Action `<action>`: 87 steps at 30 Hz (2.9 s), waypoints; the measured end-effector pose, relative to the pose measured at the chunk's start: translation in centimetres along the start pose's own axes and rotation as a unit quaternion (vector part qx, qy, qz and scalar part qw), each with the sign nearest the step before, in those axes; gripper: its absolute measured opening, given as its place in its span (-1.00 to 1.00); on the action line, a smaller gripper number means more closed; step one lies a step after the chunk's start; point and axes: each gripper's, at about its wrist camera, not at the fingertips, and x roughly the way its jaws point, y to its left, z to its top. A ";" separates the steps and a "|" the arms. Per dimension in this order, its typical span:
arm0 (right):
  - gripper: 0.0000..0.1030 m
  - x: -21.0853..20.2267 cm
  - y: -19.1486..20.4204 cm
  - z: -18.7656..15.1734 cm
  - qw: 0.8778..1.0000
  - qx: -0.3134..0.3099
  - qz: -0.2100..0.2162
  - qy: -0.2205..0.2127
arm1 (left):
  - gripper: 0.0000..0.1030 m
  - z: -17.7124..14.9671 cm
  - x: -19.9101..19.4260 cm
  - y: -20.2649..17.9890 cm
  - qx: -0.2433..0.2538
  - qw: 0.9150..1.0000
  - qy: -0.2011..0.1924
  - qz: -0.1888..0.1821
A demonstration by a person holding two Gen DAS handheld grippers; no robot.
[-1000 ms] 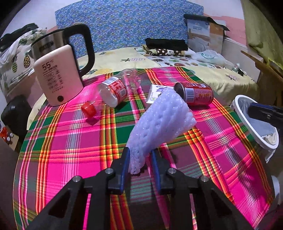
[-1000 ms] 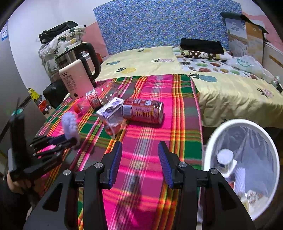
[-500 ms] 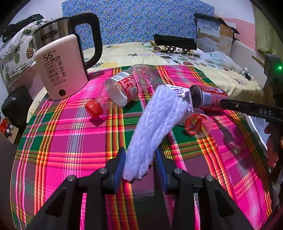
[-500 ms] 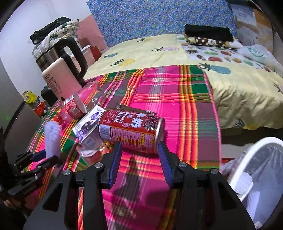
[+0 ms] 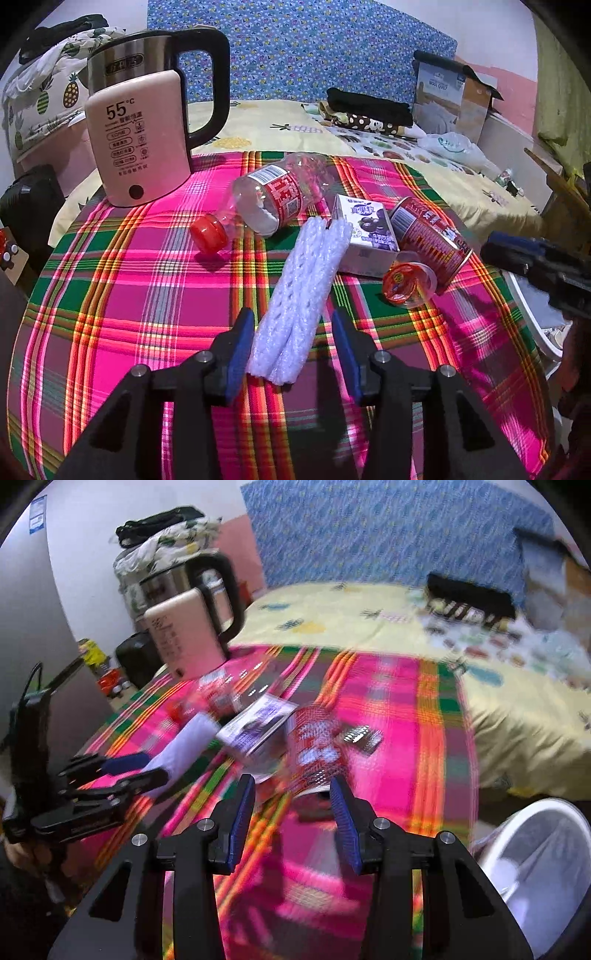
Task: Collect trash
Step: 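Grasp the white foam net with the left tool while the right tool grasps the red milk can, then carry the foam net and red can over the bin and release both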
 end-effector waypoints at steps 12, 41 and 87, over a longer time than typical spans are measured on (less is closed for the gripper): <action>0.15 5.1 -1.5 0.8 0.998 0.034 -0.005 0.043 | -0.02 0.0 2.4 0.1 -0.019 1.000 0.015 -0.009; 0.05 -2.3 -1.3 -2.0 0.996 0.080 -0.028 -0.002 | -0.52 -1.2 -2.5 -2.8 -0.004 0.999 -0.013 -0.031; 0.06 -13.4 -11.1 -8.7 0.966 0.179 -0.170 -0.073 | -0.52 -0.9 -2.7 -23.0 0.142 0.972 0.008 -0.185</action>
